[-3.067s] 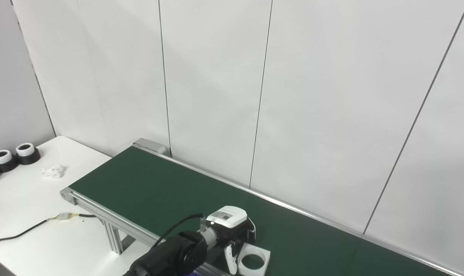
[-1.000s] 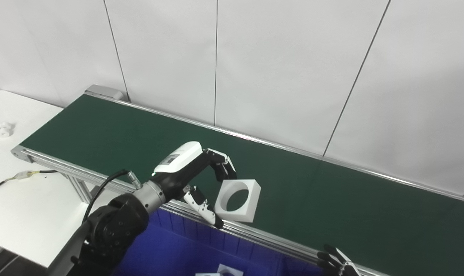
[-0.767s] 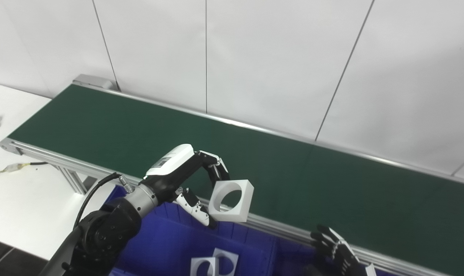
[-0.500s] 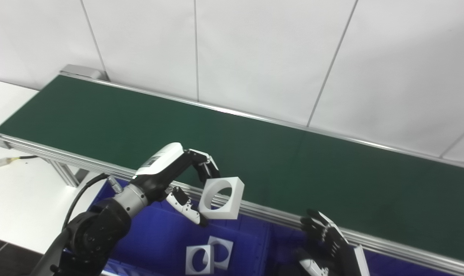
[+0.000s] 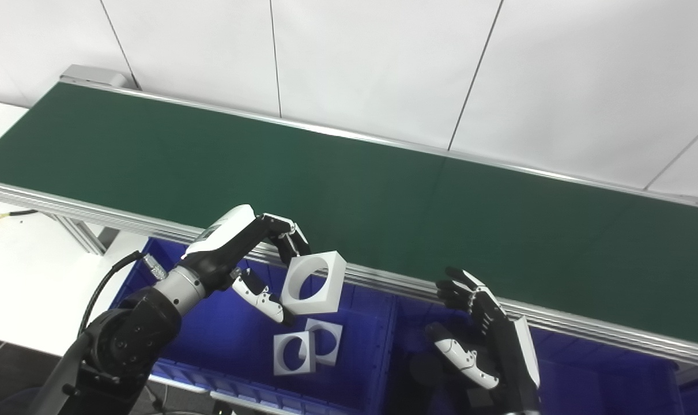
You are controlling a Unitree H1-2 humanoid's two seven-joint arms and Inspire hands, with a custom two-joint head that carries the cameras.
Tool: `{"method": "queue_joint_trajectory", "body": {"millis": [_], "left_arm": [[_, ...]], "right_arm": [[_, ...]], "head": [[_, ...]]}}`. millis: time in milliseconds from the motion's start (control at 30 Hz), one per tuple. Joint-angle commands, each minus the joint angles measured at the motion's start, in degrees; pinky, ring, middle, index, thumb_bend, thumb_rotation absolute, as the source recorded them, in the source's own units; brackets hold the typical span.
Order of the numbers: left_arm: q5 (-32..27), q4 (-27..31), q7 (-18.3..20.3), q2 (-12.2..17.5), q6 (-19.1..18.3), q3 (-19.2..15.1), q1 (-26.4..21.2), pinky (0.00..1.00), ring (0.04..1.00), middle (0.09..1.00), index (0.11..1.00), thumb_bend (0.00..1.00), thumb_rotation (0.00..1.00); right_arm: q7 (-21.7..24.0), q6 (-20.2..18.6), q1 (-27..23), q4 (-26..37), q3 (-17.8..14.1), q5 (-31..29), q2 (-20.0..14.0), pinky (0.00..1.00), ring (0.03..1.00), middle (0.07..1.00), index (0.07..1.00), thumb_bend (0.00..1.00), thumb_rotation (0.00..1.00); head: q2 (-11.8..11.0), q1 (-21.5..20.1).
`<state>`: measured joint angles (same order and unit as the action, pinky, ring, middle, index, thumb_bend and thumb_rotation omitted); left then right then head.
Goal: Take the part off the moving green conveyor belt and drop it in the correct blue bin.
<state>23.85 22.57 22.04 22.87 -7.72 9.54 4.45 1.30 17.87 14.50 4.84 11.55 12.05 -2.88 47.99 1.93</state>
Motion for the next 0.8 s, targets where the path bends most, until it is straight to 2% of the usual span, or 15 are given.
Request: {"method": "queue_joint_trajectory", "body": {"millis": [0, 100, 167, 300, 367, 467, 767], "left_arm": [[-0.7, 0.3, -0.2, 1.4, 1.6, -0.2, -0.6, 0.66, 0.545, 0.469, 0.493, 0.52, 0.00], [0.3, -2.0, -0.2, 1.8, 3.1, 0.6, -0.5, 0.62, 0.544, 0.477, 0.490, 0.52, 0.00], [0.9, -3.6, -0.5, 2.1, 4.1, 1.3, -0.4, 0.66, 0.561, 0.483, 0.487, 0.52, 0.00], [2.3, -7.2, -1.4, 2.3, 6.7, 2.5, -0.4, 0.65, 0.547, 0.474, 0.493, 0.52, 0.00], [2.9, -9.1, -1.7, 2.2, 8.0, 3.0, -0.4, 0.60, 0.518, 0.468, 0.495, 0.52, 0.00], [3.3, -11.4, -2.2, 2.0, 9.7, 3.4, -0.6, 0.59, 0.510, 0.469, 0.494, 0.52, 0.00], [6.5, -15.2, -1.9, 1.3, 9.0, 6.1, -1.5, 0.62, 0.533, 0.484, 0.488, 0.52, 0.00]], "right_arm": [[0.0, -0.4, -0.4, 2.6, 0.1, 0.2, 0.8, 0.71, 0.722, 0.747, 0.816, 0.63, 0.49], [0.0, -0.7, -0.5, 2.9, 0.1, 0.4, 1.0, 0.70, 0.722, 0.745, 0.816, 0.63, 0.50], [0.0, -0.9, -0.5, 3.1, 0.1, 0.6, 1.0, 0.69, 0.721, 0.745, 0.816, 0.63, 0.51], [0.1, -1.2, -0.5, 3.5, 0.2, 0.6, 1.0, 0.69, 0.717, 0.749, 0.819, 0.63, 0.50], [0.1, -1.4, -0.5, 3.6, 0.2, 0.5, 1.0, 0.68, 0.715, 0.751, 0.820, 0.63, 0.50], [0.1, -1.6, -0.4, 3.8, 0.2, 0.4, 1.1, 0.68, 0.715, 0.750, 0.820, 0.63, 0.50], [0.1, -1.6, -0.5, 4.0, 0.1, 0.2, 1.0, 0.68, 0.713, 0.744, 0.818, 0.63, 0.50]], "head": [[0.6, -0.1], [1.3, -0.2], [1.5, -0.2], [1.6, -0.2], [1.7, -0.2], [1.9, -0.1], [2.0, -0.2]]}}
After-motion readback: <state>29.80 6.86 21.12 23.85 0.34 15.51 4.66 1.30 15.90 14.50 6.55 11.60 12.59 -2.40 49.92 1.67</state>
